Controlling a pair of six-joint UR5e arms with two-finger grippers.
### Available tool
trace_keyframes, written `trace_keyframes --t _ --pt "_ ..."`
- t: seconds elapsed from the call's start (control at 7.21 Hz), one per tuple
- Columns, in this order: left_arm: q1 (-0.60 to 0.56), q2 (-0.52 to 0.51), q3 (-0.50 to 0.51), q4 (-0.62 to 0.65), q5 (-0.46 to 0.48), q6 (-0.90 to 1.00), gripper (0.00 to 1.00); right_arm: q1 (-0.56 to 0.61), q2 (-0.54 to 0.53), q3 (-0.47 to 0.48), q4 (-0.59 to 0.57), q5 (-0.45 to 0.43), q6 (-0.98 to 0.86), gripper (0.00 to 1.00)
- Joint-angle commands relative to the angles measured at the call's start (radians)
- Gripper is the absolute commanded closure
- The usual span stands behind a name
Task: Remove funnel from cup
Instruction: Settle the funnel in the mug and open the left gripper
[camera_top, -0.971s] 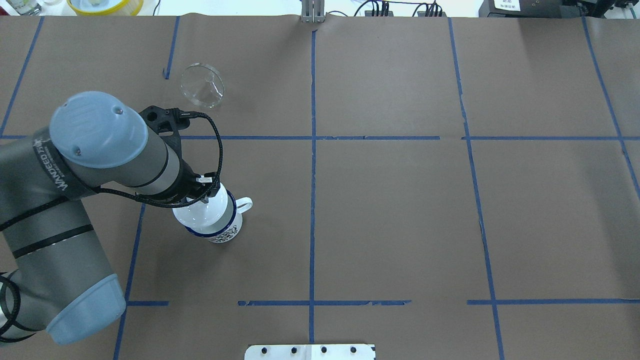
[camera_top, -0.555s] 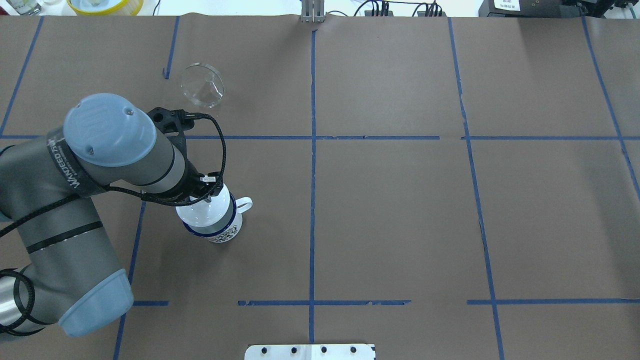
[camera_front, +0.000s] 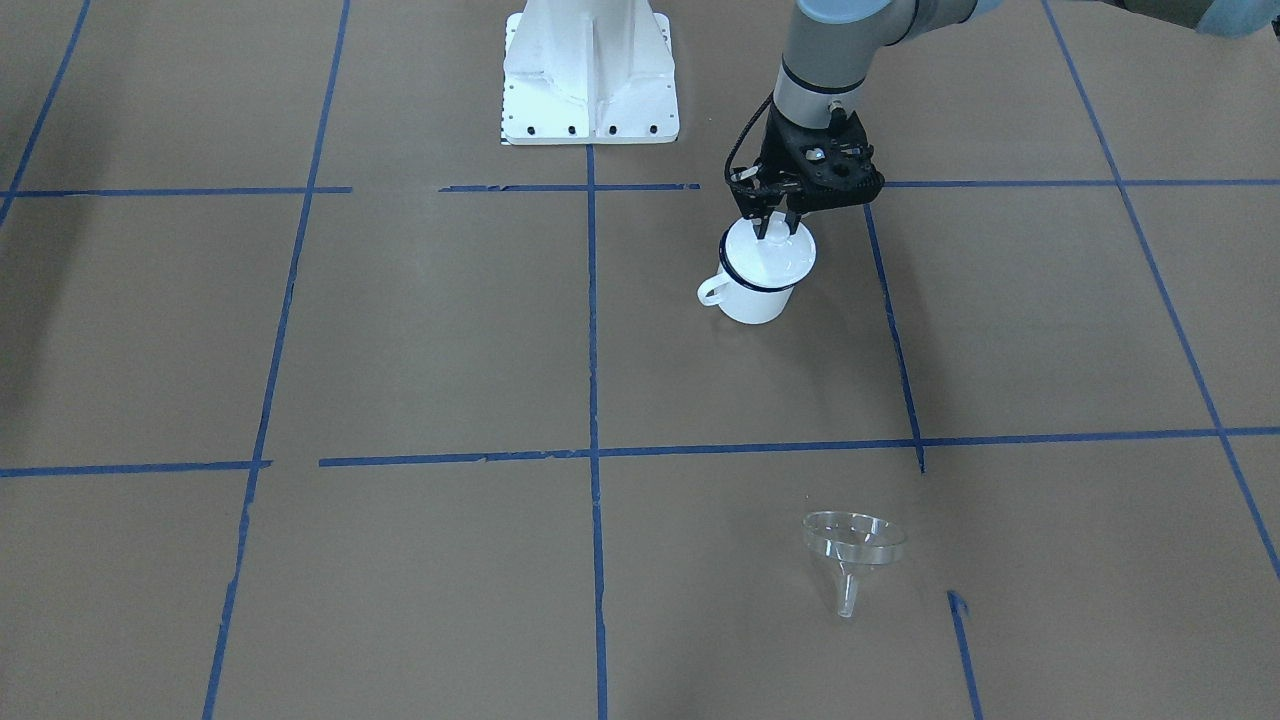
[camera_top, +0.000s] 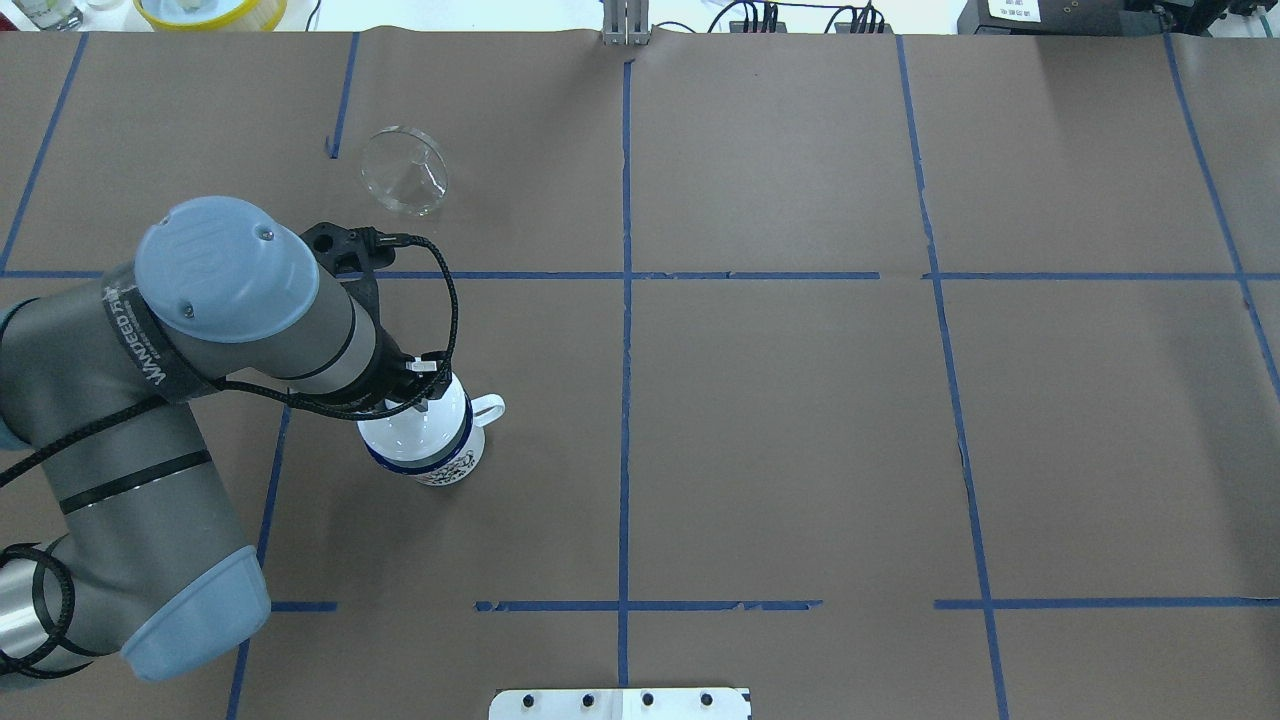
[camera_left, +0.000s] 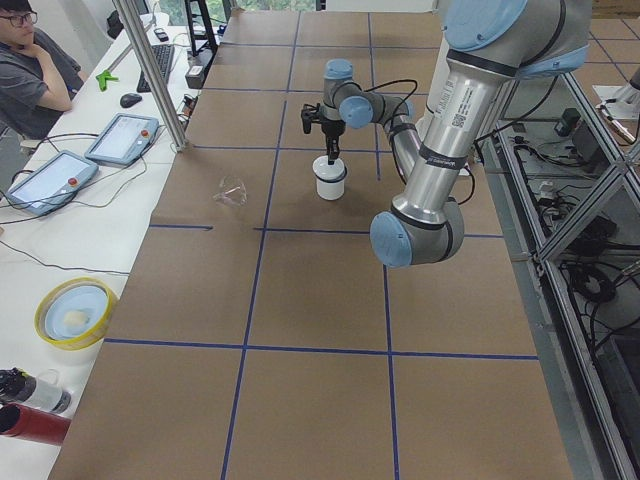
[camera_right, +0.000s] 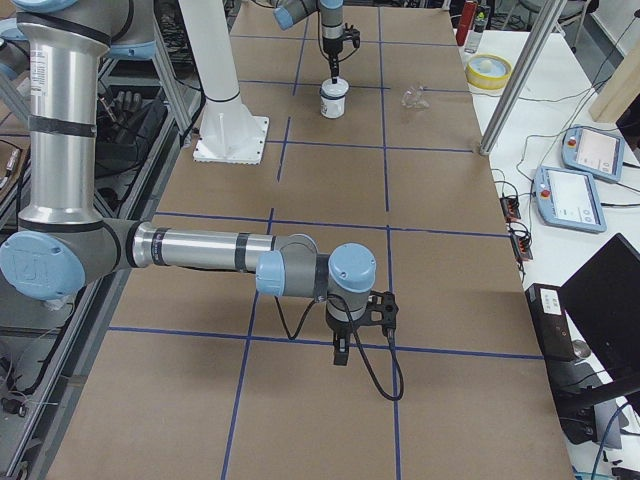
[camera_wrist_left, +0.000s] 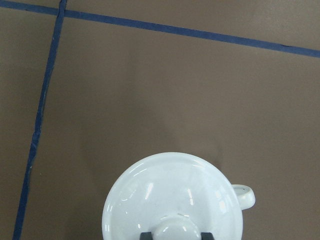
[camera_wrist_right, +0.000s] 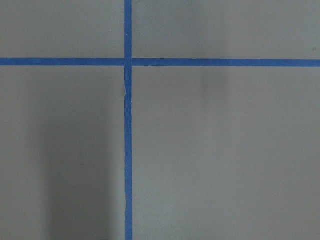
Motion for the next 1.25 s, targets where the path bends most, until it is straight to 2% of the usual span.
trace_keyframes --t 0.0,1.11 --pt "0.009 0.001 0.000 0.000 0.001 0.000 1.00 0.000 0.000 0.000 0.000 0.000 0.000 0.00" --pt "0.012 0.007 0.026 -0.025 0.001 0.003 1.00 0.000 0.000 0.000 0.000 0.000 0.000 0.00"
